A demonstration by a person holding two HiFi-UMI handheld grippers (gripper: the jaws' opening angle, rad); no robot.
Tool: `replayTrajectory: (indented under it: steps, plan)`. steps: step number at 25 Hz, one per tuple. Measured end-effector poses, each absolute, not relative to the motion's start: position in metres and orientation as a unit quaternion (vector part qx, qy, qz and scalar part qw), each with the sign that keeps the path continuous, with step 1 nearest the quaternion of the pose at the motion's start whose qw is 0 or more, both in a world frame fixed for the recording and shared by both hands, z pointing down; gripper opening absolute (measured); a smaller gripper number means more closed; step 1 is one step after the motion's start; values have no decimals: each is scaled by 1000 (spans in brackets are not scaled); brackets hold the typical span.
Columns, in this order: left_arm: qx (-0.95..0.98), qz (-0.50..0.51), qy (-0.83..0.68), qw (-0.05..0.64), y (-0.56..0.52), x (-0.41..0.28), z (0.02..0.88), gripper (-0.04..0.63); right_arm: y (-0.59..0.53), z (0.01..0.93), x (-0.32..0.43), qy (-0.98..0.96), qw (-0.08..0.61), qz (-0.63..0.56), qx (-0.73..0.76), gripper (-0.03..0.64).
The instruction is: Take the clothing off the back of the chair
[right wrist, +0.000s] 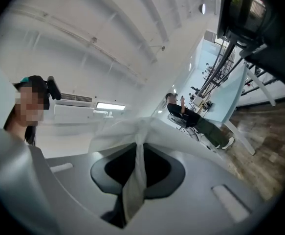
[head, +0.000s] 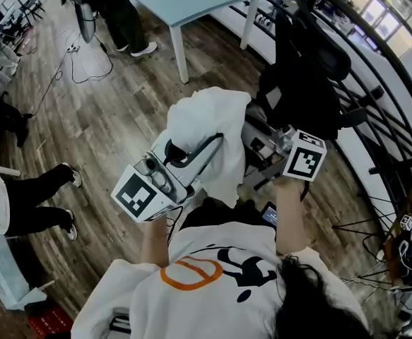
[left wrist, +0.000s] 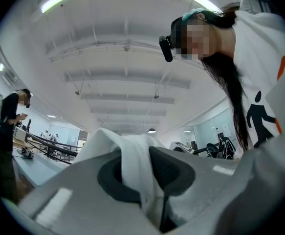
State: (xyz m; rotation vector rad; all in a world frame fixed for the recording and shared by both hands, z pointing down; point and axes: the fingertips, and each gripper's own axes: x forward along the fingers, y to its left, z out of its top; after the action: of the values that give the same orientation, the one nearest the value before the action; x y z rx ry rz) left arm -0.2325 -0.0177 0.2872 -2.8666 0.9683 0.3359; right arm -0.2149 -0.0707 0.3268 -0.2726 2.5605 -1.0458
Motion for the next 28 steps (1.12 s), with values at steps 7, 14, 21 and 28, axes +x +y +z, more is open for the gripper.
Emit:
replayTrajectory:
  steps: [7, 14, 21, 28]
  plan:
    - [-924, 103, 368, 28, -6, -237, 298, 66, -57, 346, -210, 907, 153, -374, -115, 61]
    - [-909, 91, 406, -4, -2, -208, 313, 66, -46, 365, -163, 904, 131, -374, -160, 61]
    - [-900, 24, 436, -9, 11, -152, 344, 66, -26, 387, -102, 897, 113, -376, -204, 60]
    - [-893, -4, 449, -29, 26, -105, 375, 66, -7, 406, -55, 893, 97, -377, -225, 60]
